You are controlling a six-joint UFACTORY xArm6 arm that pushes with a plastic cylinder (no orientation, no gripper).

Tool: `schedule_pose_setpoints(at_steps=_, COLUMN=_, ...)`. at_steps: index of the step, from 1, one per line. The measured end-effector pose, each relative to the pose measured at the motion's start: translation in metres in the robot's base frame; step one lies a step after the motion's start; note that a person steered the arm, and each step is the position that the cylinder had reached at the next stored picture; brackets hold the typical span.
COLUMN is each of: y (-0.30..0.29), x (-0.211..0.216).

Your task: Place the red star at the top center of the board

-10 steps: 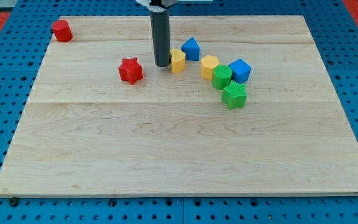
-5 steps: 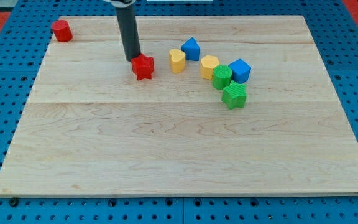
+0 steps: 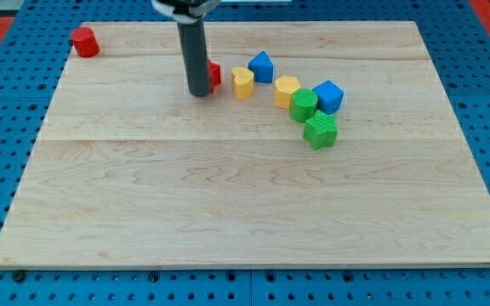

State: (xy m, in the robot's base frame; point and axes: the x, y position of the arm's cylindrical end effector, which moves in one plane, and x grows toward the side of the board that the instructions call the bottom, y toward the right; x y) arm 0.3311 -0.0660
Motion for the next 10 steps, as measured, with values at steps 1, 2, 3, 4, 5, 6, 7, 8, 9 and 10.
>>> schedule_pose_setpoints(at_steps=1, y=-0.001, x=-0.024)
schedule_pose_setpoints(at_steps=2, y=-0.024, x=-0.013)
schedule_pose_setpoints(at_steps=3, y=-0.059, x=-0.021)
schedule_pose_setpoints(at_steps=4, y=-0.032, x=-0.042)
schedule_pose_setpoints(at_steps=5, y=0.011, x=-0.064)
schedule_pose_setpoints(at_steps=6, y=0.044, x=-0.089)
schedule_pose_setpoints(at_steps=7, y=0.033, x=-0.087)
schedule_pose_setpoints(at_steps=8, y=0.026, x=-0.05)
schedule_pose_setpoints(at_steps=9, y=0.048, x=-0.026)
schedule_pose_setpoints(at_steps=10, y=0.085, x=-0.04)
